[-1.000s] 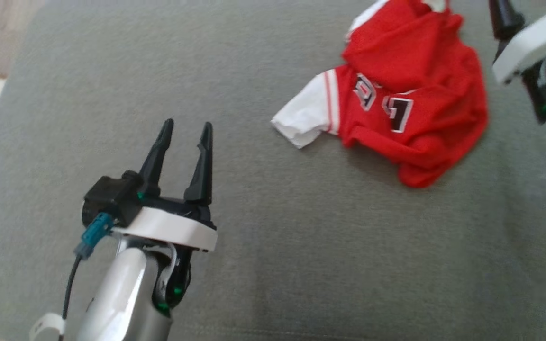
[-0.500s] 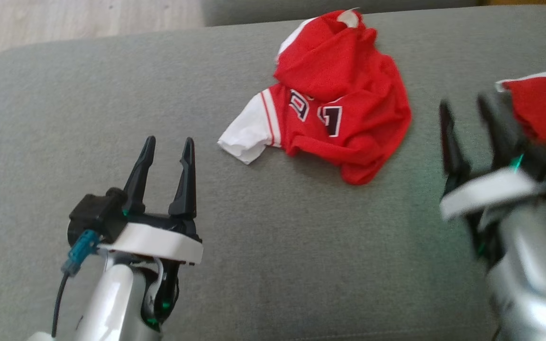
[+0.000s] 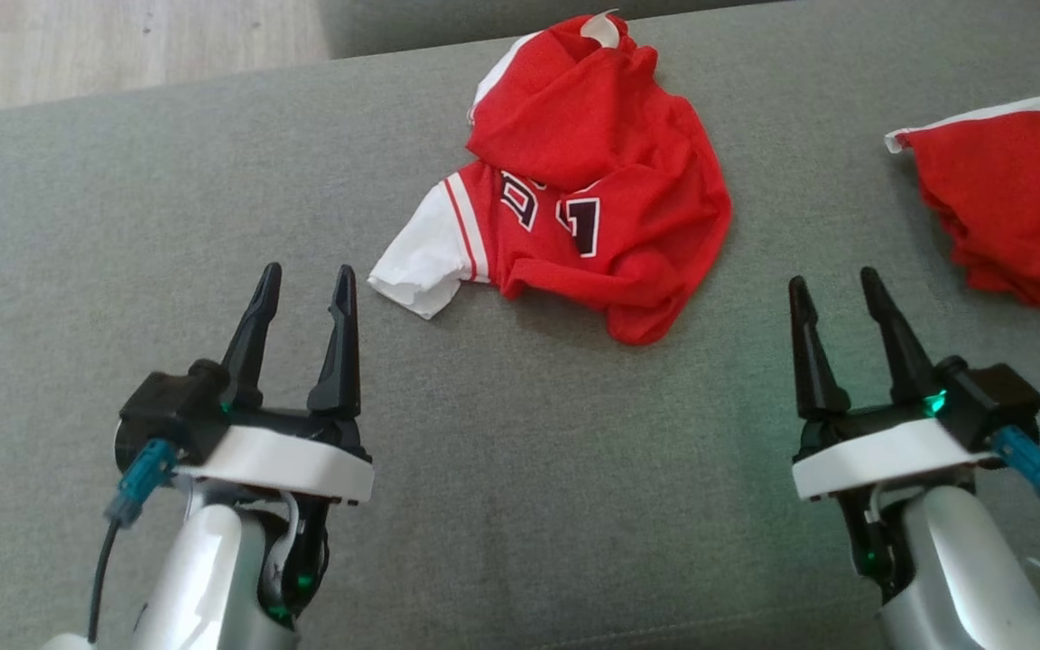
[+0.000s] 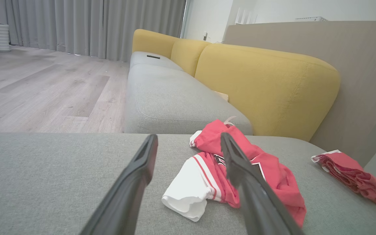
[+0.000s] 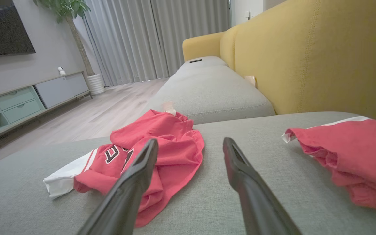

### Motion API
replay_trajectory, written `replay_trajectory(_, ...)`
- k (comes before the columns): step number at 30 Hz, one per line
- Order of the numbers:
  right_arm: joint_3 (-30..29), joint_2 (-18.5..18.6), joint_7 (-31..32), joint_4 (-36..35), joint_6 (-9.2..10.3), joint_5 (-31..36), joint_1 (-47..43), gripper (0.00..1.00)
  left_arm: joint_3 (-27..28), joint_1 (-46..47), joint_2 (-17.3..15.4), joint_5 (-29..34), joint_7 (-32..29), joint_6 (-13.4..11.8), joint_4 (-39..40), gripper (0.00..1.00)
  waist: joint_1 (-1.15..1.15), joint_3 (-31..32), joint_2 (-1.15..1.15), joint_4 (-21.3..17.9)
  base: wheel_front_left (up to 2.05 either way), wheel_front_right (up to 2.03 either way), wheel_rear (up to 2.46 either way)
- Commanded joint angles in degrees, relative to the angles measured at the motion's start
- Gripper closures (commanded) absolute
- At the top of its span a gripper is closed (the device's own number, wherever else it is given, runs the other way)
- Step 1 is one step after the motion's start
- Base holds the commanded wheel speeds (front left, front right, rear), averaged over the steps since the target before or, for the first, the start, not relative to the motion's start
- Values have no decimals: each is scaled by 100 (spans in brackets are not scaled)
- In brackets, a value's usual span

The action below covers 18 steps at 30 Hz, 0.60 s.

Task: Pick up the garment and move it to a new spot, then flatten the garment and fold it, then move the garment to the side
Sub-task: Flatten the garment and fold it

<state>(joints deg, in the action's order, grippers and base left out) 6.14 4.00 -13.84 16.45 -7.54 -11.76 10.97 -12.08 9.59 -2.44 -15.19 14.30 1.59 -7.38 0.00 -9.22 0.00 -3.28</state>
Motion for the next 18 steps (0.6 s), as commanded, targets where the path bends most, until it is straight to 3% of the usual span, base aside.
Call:
replay_trajectory(1, 77, -49, 16, -242, 5, 56, 78, 0, 216, 242, -43, 74, 70, 23, 173, 0, 0, -21, 0, -20, 0, 0, 0)
replay_trajectory(9, 13, -73, 25, -371, 5, 190, 46, 0, 126, 416, -43, 178, 70, 30, -102, 0, 0, -182, 0, -116, 0, 0, 0)
replay_trajectory(18, -40, -89, 2, -408, 5, 263, 110, 0, -47, 1010, -44, 501, 70, 79, -1095, 0, 0, -476, 0, -222, 0, 0, 0)
